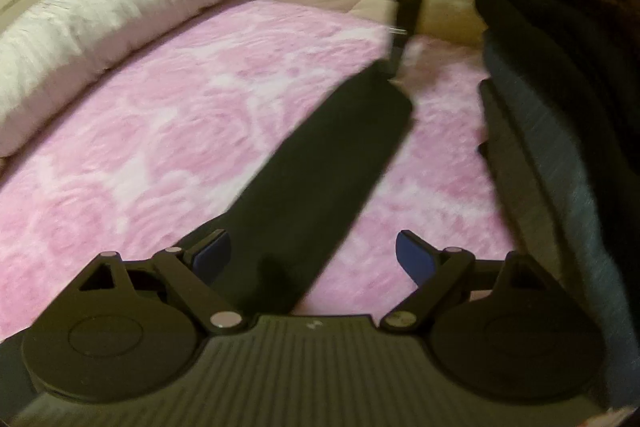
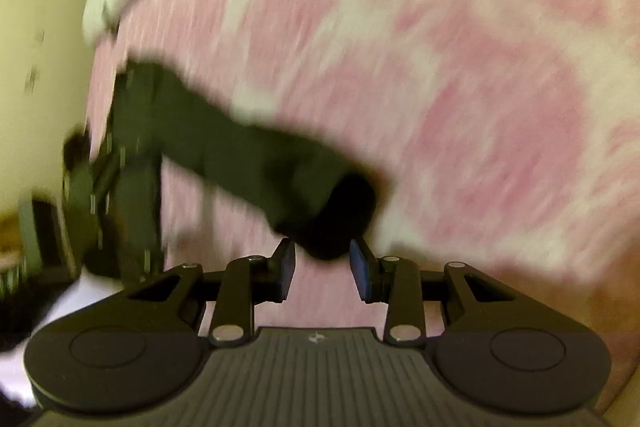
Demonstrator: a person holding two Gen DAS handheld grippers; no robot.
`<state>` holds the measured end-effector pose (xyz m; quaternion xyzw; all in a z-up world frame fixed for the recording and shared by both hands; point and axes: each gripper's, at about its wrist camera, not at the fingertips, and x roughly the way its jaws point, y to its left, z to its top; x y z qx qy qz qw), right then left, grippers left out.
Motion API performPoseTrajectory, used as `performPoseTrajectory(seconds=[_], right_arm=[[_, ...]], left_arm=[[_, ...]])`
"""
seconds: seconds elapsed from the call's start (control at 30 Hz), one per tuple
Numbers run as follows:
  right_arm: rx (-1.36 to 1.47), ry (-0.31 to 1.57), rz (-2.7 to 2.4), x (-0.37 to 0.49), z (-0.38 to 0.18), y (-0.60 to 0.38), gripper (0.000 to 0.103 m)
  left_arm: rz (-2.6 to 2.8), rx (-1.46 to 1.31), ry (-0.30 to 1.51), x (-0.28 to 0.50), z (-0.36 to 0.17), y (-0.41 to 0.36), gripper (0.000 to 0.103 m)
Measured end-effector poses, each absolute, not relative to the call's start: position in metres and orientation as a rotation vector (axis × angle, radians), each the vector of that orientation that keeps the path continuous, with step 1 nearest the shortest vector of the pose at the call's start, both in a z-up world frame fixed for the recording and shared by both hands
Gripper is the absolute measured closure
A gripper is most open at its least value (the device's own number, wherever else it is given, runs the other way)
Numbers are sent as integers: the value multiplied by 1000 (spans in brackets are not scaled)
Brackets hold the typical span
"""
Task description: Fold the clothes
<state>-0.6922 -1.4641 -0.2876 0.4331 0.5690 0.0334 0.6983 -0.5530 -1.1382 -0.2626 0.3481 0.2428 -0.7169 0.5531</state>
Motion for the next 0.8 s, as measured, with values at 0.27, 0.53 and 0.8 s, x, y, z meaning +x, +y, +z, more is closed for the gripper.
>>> performPoseTrajectory(seconds=[0.27,0.53,0.8], right_arm=[[858,1162,-81,-674,-283,-1472,63],[892,1228,-73,-662,-311,-1460,61],[860,1305,-33,-655,-316,-1449,98]], left_arm=[[-1746,987,567,-576,-293,-1171,77],[-1777,1048,533,-581,-303,-1164,94],[-1804,1082,517,-589,-307,-1155,103]])
